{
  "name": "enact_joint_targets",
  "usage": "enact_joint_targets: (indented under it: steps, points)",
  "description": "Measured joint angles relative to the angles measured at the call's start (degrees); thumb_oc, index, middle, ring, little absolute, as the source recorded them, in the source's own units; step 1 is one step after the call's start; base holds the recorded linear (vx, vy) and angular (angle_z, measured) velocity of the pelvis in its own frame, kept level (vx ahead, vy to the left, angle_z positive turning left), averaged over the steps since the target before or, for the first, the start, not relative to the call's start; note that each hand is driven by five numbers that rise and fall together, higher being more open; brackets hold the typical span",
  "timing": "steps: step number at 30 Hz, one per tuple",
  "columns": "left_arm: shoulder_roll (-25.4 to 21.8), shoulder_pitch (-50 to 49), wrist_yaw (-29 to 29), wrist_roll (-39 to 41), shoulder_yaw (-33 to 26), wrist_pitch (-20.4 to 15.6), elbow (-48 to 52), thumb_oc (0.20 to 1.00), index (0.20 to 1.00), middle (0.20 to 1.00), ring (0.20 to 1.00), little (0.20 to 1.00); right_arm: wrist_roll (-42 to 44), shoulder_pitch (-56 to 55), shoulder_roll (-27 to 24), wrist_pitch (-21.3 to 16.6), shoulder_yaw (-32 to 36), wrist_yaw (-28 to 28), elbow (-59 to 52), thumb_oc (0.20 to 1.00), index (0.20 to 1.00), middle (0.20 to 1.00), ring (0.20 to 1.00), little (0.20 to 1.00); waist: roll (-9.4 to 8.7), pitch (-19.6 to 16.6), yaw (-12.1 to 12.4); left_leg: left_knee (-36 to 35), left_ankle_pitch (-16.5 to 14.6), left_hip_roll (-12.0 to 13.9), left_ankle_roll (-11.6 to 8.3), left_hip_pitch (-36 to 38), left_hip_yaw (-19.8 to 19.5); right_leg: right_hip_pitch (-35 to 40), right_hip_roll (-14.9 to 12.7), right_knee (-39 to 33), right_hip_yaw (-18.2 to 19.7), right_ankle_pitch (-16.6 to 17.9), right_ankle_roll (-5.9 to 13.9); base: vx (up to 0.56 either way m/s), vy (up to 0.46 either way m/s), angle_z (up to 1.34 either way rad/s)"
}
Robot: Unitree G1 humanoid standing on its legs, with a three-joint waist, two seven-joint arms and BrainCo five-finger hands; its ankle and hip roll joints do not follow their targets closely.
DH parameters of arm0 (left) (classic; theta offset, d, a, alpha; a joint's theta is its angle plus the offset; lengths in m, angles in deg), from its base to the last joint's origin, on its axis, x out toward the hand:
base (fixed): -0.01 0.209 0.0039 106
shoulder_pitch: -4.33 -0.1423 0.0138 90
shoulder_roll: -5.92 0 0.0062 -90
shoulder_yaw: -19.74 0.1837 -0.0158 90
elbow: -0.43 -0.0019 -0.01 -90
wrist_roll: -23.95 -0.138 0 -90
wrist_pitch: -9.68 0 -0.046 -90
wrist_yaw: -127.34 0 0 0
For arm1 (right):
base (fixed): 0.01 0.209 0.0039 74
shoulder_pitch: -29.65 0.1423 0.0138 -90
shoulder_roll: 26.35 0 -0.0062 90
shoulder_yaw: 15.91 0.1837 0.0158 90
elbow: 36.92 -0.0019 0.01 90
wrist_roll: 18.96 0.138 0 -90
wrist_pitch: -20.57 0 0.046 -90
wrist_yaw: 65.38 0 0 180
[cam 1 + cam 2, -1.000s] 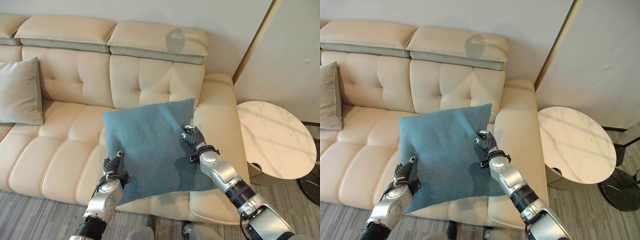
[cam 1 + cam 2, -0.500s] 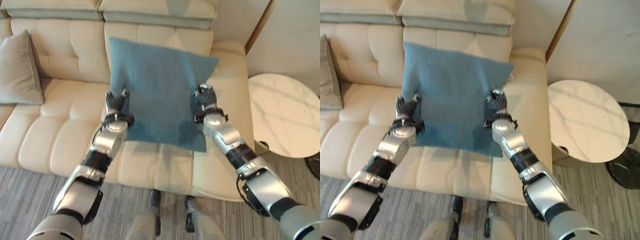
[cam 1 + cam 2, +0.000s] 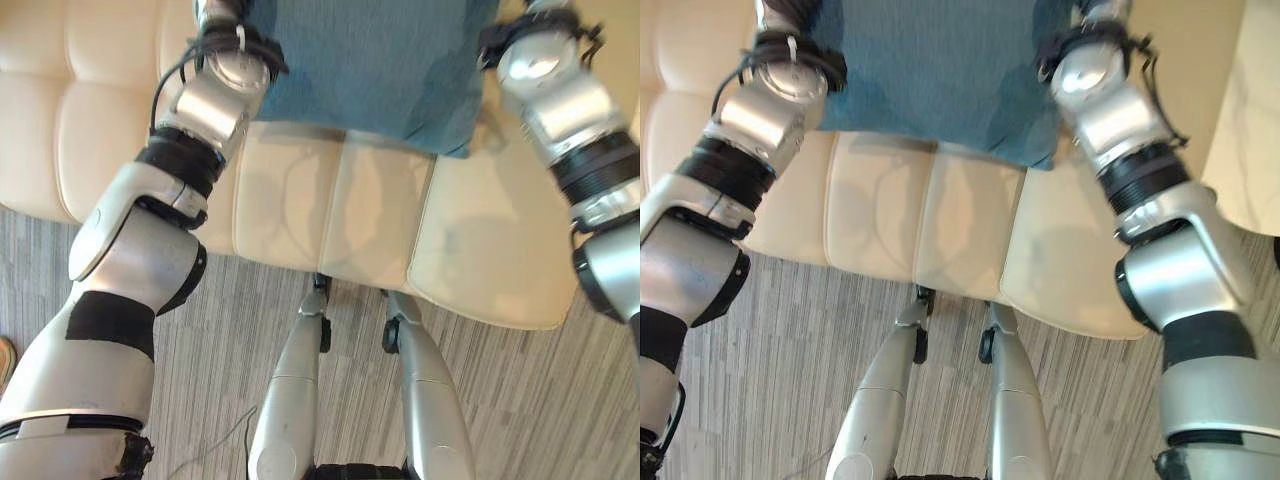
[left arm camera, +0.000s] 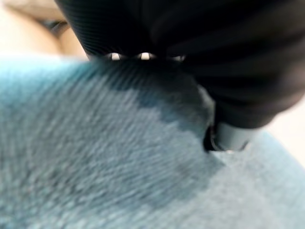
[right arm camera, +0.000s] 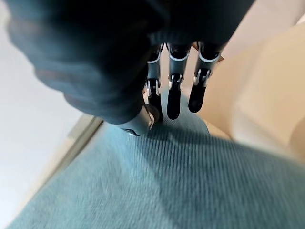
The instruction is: Pick up all the scattered cushions and arrange them neatly on the sofa.
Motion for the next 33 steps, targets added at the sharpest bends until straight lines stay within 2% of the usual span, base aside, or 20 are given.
enact_joint_targets:
  steps: [1,2,7,11,19,22,24,25,28,30,31,32,33]
  points:
    - [-0.11,1.27,-0.02,1.43,0.18,-0.24,-0.28,1.0,1.0,1.0,1.0,1.0,0.01,2.19,-0.28,-1.44,0.14,0.57,-0.14,0.2,0.2,0.2,0.2,0.2,0.01,0.01,-0.13,0.29,0.02,-0.18,0.02,-1.35,-0.21,-1.57,-0.2,0.76,-0.06,-0.14,-0.04,0.01,-0.015,0.07]
    - [-0.1,2.4,-0.01,1.87,1.45,-0.41,-0.75,1.0,1.0,1.0,1.0,1.0,0.02,3.96,-0.29,-2.3,0.1,1.16,-0.11,1.0,1.0,1.0,1.0,1.0,0.03,0.02,0.0,0.6,0.07,-0.21,0.02,-2.41,-0.42,-2.52,-0.31,1.16,-0.14,-0.16,-0.04,0.02,-0.018,0.08]
    - [-1.47,4.52,-0.08,1.95,3.73,-2.87,-0.72,1.0,1.0,1.0,1.0,1.0,-0.19,11.51,-2.5,-5.06,-2.08,4.87,1.08,1.0,1.0,1.0,1.0,1.0,0.03,0.01,0.63,0.67,0.97,-0.47,0.15,-5.67,-0.79,-6.06,-0.85,2.39,-0.6,-0.23,-0.03,0.0,0.006,0.09]
    - [-6.48,4.51,0.06,2.27,3.35,-4.14,-0.65,1.0,1.0,1.0,1.0,1.0,-0.72,11.84,-5.66,-4.89,-2.19,5.9,2.62,1.0,1.0,1.0,1.0,1.0,0.02,0.02,0.49,0.72,1.27,-0.91,0.32,-6.55,-0.68,-7.18,-1.24,2.92,-0.29,-0.25,0.0,0.0,-0.002,0.01]
    - [-14.51,3.64,0.02,3.73,-3.61,-5.81,-0.05,1.0,1.0,1.0,1.0,1.0,-2.39,11.63,-12.92,-4.27,-2.24,6.89,2.53,1.0,1.0,1.0,1.0,1.0,-0.05,0.0,-0.67,2.1,1.21,-1.17,0.37,-5.96,-0.4,-6.86,-1.28,4.46,0.41,-0.28,0.03,-0.05,0.003,-0.02]
    - [-19.88,-0.22,-0.44,4.28,-6.52,-6.08,1.34,1.0,1.0,1.0,1.0,1.0,-3.14,9.89,-16.81,-3.34,-1.49,6.87,2.31,1.0,1.0,1.0,1.0,1.0,-0.18,-0.01,-1.41,2.64,0.87,-1.13,0.78,-4.05,0.41,-5.35,-1.18,4.87,1.44,-0.28,0.05,-0.04,0.003,-0.1]
    - [-22.04,-4.75,-0.65,6.1,-10.16,-6.74,1.48,1.0,1.0,1.0,1.0,1.0,-3.25,5.74,-18.29,-3.19,0.93,7.04,1.2,1.0,1.0,1.0,1.0,1.0,-0.53,-0.1,-1.48,3.38,-0.06,-0.94,0.97,-2.39,0.98,-3.63,-1.0,4.8,2.01,-0.79,0.7,-0.02,0.004,-0.19]
    - [-23.07,-7.36,-1.48,6.23,-13.17,-6.91,2.02,1.0,1.0,1.0,1.0,1.0,-3.34,2.61,-18.79,-3.43,3.74,6.89,0.63,1.0,1.0,1.0,1.0,1.0,-0.56,-0.11,-2.4,3.56,-0.73,-0.93,0.85,-1.44,1.15,-2.6,-0.97,4.57,2.35,-1.05,1.2,-0.02,0.005,-0.11]
    - [-24.02,-13.38,-2.6,7.91,-18.12,-7.14,2.52,1.0,1.0,1.0,1.0,1.0,-2.71,-4.98,-19.16,-3.3,10.76,6.91,-0.89,1.0,1.0,1.0,1.0,1.0,-0.69,-0.16,-2.86,3.55,-1.17,-0.91,1.41,0.9,1.78,0.19,-0.7,2.82,3.28,-1.16,1.07,0.01,0.007,-0.13]
    - [-24.02,-21.29,-4.25,8.43,-25.03,-7.23,5.35,1.0,1.0,1.0,1.0,1.0,-1.06,-14.19,-15.92,-3.94,20.99,6.87,-4.14,1.0,1.0,1.0,1.0,1.0,-1.06,-0.01,-3.32,3.29,-1.96,-0.68,1.9,4.53,2.64,4.29,-0.3,0.75,3.93,-1.09,1.22,0.04,0.017,-0.25]
    - [-23.92,-23.74,-4.48,8.47,-25.65,-7.07,5.18,1.0,1.0,1.0,1.0,1.0,-0.43,-17.49,-14.67,-3.72,22.71,6.83,-4.24,1.0,1.0,1.0,1.0,1.0,-1.39,-0.15,-3.58,3.21,-2.27,-0.66,1.82,6.17,2.84,6.02,-0.3,0.19,4.0,-0.94,1.44,0.06,0.012,-0.26]
    - [-23.93,-27.57,-4.73,8.43,-27.58,-7.06,5.9,1.0,1.0,1.0,1.0,1.0,0.13,-22.54,-12.55,-3.64,25.48,6.86,-5.05,1.0,1.0,1.0,1.0,1.0,-2.12,-1.01,-3.61,2.81,-3.5,-0.74,2.19,7.87,2.79,7.49,-0.33,-0.88,4.02,-1.48,2.12,0.07,0.011,-0.35]
    - [-23.78,-31.77,-4.91,8.46,-30.86,-7.23,7.46,1.0,1.0,1.0,1.0,1.0,0.5,-27.53,-9.99,-3.79,28.8,6.8,-7.0,1.0,1.0,1.0,1.0,1.0,-2.73,-3.04,-3.51,1.21,-3.68,-0.32,2.43,8.49,2.76,7.89,-0.28,-1.74,3.62,-2.81,3.72,0.11,0.01,-0.51]
